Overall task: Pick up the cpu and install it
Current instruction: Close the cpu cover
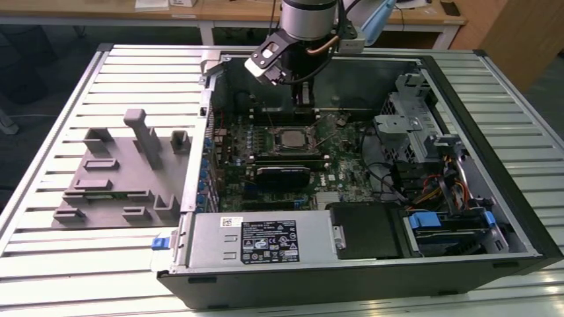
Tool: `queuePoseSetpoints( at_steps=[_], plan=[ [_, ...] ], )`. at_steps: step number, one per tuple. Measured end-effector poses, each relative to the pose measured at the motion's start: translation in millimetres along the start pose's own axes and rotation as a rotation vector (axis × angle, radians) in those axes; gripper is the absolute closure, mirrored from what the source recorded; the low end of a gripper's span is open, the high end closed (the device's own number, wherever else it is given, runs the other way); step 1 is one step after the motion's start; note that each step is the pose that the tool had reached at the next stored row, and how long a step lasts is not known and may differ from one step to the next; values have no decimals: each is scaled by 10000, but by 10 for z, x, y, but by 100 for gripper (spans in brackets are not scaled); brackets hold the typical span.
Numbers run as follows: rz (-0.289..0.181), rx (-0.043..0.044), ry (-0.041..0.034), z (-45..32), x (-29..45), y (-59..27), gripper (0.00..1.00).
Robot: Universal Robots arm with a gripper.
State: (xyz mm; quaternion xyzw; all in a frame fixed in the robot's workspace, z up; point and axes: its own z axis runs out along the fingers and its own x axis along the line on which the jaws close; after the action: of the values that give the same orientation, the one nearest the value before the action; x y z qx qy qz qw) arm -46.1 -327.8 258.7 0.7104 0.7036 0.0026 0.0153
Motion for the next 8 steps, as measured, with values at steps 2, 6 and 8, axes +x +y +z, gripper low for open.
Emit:
queuePoseSetpoints(
  at_steps=[2, 6, 8],
  plan=[
    [0, -5, 0, 0, 0, 0, 89],
    [0, -7, 0, 0, 0, 0, 89],
    [0, -8, 0, 0, 0, 0, 89]
  ],
)
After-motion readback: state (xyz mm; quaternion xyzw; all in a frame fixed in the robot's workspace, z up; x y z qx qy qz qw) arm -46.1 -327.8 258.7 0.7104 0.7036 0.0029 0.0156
